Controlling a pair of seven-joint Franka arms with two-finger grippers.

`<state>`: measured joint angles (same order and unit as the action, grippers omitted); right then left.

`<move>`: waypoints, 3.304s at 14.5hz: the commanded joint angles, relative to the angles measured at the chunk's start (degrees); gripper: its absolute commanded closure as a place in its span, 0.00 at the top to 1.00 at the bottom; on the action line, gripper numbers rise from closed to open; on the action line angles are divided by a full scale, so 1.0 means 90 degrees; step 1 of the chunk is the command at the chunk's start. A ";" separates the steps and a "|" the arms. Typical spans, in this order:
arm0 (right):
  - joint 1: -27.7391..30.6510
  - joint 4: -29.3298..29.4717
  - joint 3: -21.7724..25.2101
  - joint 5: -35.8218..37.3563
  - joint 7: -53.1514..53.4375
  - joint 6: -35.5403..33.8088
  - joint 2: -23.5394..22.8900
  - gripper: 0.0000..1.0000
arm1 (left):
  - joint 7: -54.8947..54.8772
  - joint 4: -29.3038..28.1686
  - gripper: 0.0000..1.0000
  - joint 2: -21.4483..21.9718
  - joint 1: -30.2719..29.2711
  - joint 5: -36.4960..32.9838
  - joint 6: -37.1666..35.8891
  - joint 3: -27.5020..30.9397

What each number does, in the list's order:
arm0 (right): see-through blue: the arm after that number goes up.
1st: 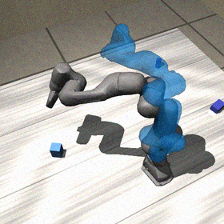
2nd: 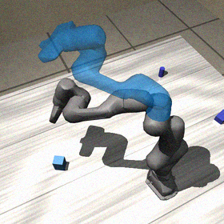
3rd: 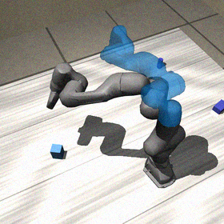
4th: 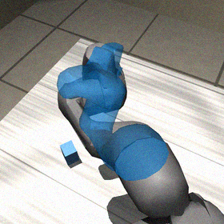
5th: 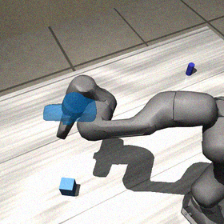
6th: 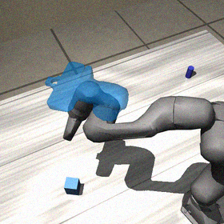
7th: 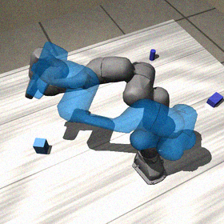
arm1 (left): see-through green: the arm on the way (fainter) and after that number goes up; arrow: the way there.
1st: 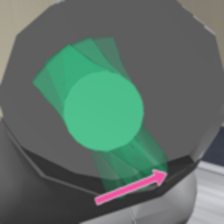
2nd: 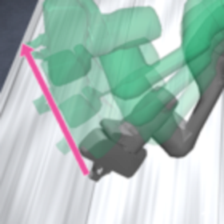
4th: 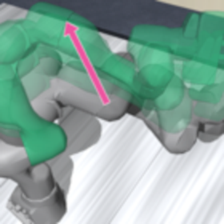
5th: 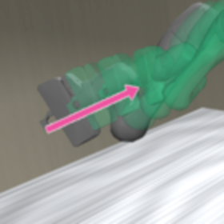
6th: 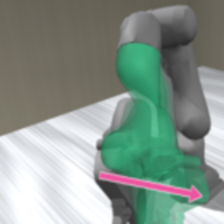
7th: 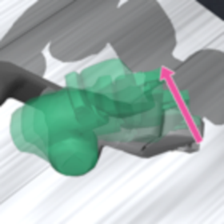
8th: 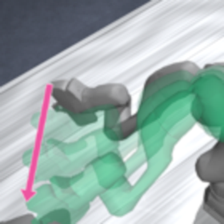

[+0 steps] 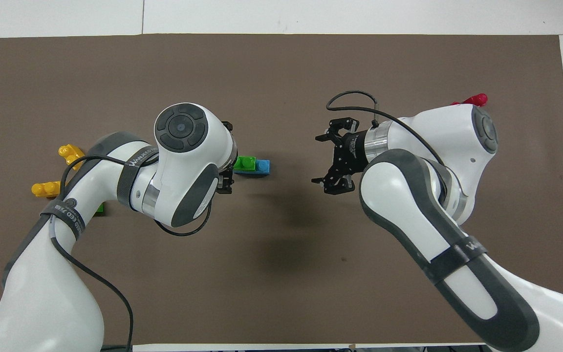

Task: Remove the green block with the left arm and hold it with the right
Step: 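Close the left gripper on green while the right gripper grips blue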

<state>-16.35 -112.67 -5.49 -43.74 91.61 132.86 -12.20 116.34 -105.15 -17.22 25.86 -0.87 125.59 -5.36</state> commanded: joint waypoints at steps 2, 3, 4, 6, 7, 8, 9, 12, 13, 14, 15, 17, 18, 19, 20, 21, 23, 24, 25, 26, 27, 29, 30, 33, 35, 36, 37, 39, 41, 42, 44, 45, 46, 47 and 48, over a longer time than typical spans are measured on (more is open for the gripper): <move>-0.0506 -0.0039 0.0005 -0.0218 0.0153 0.0899 -0.0382 0.95 | 0.0237 0.0121 1.00 -0.0196 0.0096 -0.0226 0.0196 0.0088; -0.0546 -0.0039 0.0005 -0.0276 0.0153 0.1047 -0.0460 0.95 | 0.0324 0.0102 1.00 -0.0215 0.0096 -0.0235 0.0293 0.0088; -0.0566 -0.0020 -0.0005 -0.0277 0.0143 0.1096 -0.0548 0.95 | 0.0364 0.0101 1.00 -0.0235 0.0096 -0.0236 0.0333 0.0088; -0.0731 0.0010 0.0005 -0.0286 0.0143 0.1349 -0.0714 0.95 | 0.0471 0.0082 1.00 -0.0254 0.0096 -0.0236 0.0391 0.0088; -0.0771 0.0010 0.0005 -0.0286 0.0143 0.1467 -0.0783 0.95 | 0.0530 0.0072 1.00 -0.0274 0.0096 -0.0236 0.0459 0.0088; -0.0781 0.0029 -0.0005 -0.0325 0.0143 0.1526 -0.0841 0.95 | 0.0530 0.0043 1.00 -0.0274 0.0096 -0.0245 0.0518 0.0088; -0.0781 0.0058 -0.0005 -0.0355 0.0143 0.1575 -0.0900 0.95 | 0.0530 0.0023 1.00 -0.0274 0.0096 -0.0245 0.0557 0.0088; -0.0976 0.0137 -0.0005 -0.0413 0.0153 0.1867 -0.1046 0.95 | 0.0540 -0.0045 1.00 -0.0274 0.0105 -0.0245 0.0577 0.0088; -0.1073 0.0137 -0.0005 -0.0500 0.0153 0.1994 -0.1086 0.95 | 0.0550 -0.0055 1.00 -0.0274 0.0105 -0.0245 0.0577 0.0088; -0.1180 0.0137 0.0005 -0.0559 0.0143 0.2150 -0.1115 0.95 | 0.0560 -0.0074 1.00 -0.0274 0.0105 -0.0245 0.0587 0.0088; -0.1249 0.0146 0.0005 -0.0560 0.0153 0.2229 -0.1125 0.96 | 0.0560 -0.0113 1.00 -0.0274 0.0105 -0.0245 0.0587 0.0088; -0.1298 0.0204 0.0005 -0.0570 0.0153 0.2385 -0.1251 0.95 | 0.0608 -0.0123 1.00 -0.0274 0.0115 -0.0245 0.0587 0.0088; -0.1308 0.0253 0.0005 -0.0560 0.0153 0.2405 -0.1300 0.95 | 0.0628 -0.0123 1.00 -0.0274 0.0115 -0.0245 0.0587 0.0088; -0.1347 0.0283 0.0005 -0.0560 0.0143 0.2415 -0.1349 0.95 | 0.0638 -0.0123 1.00 -0.0274 0.0115 -0.0245 0.0587 0.0088; -0.1376 0.0331 0.0005 -0.0570 0.0143 0.2512 -0.1437 0.95 | 0.0638 -0.0123 1.00 -0.0274 0.0115 -0.0245 0.0587 0.0088; -0.1386 0.0351 -0.0005 -0.0560 0.0143 0.2629 -0.1496 0.95 | 0.0638 -0.0123 1.00 -0.0274 0.0125 -0.0245 0.0587 0.0088; -0.1445 0.0468 0.0005 -0.0560 0.0143 0.2659 -0.1613 0.95 | 0.0648 -0.0123 1.00 -0.0274 0.0125 -0.0245 0.0626 0.0088; -0.1455 0.0488 0.0005 -0.0560 0.0143 0.2659 -0.1642 0.95 | 0.0648 -0.0133 1.00 -0.0274 0.0125 -0.0245 0.0636 0.0088; -0.1455 0.0508 0.0005 -0.0560 0.0133 0.2698 -0.1672 0.95 | 0.0648 -0.0133 1.00 -0.0274 0.0125 -0.0245 0.0655 0.0088; -0.1465 0.0546 -0.0005 -0.0560 0.0133 0.2727 -0.1711 0.95 | 0.0706 -0.0152 1.00 -0.0274 0.0125 -0.0245 0.0665 0.0088; -0.1465 0.0605 -0.0005 -0.0560 0.0133 0.2737 -0.1759 0.95 | 0.0755 -0.0152 1.00 -0.0274 0.0125 -0.0245 0.0694 0.0088; -0.1484 0.0712 0.0005 -0.0560 0.0133 0.2737 -0.1847 0.95 | 0.0765 -0.0162 1.00 -0.0274 0.0125 -0.0245 0.0714 0.0088; -0.1475 0.0722 -0.0005 -0.0560 0.0133 0.2795 -0.1857 0.95 | 0.0765 -0.0162 1.00 -0.0274 0.0125 -0.0245 0.0724 0.0088; -0.1484 0.0752 -0.0005 -0.0560 0.0133 0.2864 -0.1916 0.95 | 0.0765 -0.0162 1.00 -0.0274 0.0125 -0.0245 0.0724 0.0088; -0.1552 0.0829 -0.0005 -0.0570 0.0143 0.2864 -0.1955 0.94 | 0.0765 -0.0162 1.00 -0.0274 0.0125 -0.0245 0.0724 0.0088; -0.1582 0.0888 -0.0005 -0.0570 0.0143 0.2874 -0.2003 0.93 | 0.0765 -0.0172 1.00 -0.0274 0.0125 -0.0245 0.0724 0.0088; -0.1582 0.0898 -0.0005 -0.0570 0.0143 0.2913 -0.2033 0.92 | 0.0765 -0.0172 1.00 -0.0274 0.0125 -0.0245 0.0714 0.0088; -0.1601 0.0898 -0.0005 -0.0570 0.0153 0.3001 -0.2043 0.92 | 0.0775 -0.0201 1.00 -0.0274 0.0125 -0.0245 0.0714 0.0088; -0.1611 0.0889 -0.0005 -0.0570 0.0153 0.3001 -0.2033 0.90 | 0.0823 -0.0201 1.00 -0.0274 0.0125 -0.0245 0.0714 0.0088; -0.1621 0.0879 -0.0005 -0.0560 0.0143 0.3001 -0.2033 0.80 | 0.0833 -0.0201 1.00 -0.0274 0.0125 -0.0245 0.0714 0.0088; -0.1640 0.0879 -0.0005 -0.0560 0.0133 0.3011 -0.2033 0.54 | 0.0833 -0.0201 1.00 -0.0274 0.0135 -0.0245 0.0714 0.0088; -0.1660 0.0879 -0.0005 -0.0550 0.0104 0.3011 -0.2033 0.45 | 0.0833 -0.0201 1.00 -0.0274 0.0144 -0.0245 0.0714 0.0088; -0.1660 0.0879 -0.0005 -0.0550 0.0075 0.3011 -0.2033 0.35 | 0.0833 -0.0201 1.00 -0.0264 0.0144 -0.0245 0.0714 0.0088; -0.1670 0.0879 -0.0005 -0.0540 0.0055 0.3011 -0.2033 0.22 | 0.0833 -0.0201 1.00 -0.0274 0.0144 -0.0245 0.0714 0.0088; -0.1670 0.0879 -0.0005 -0.0482 0.0016 0.3011 -0.2033 0.08 | 0.0833 -0.0201 1.00 -0.0274 0.0144 -0.0245 0.0714 0.0088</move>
<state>-31.00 -105.71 -5.52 -47.40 92.90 158.75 -29.69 122.37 -106.19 -19.78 26.11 -1.93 130.81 -5.33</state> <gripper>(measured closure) 0.533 0.000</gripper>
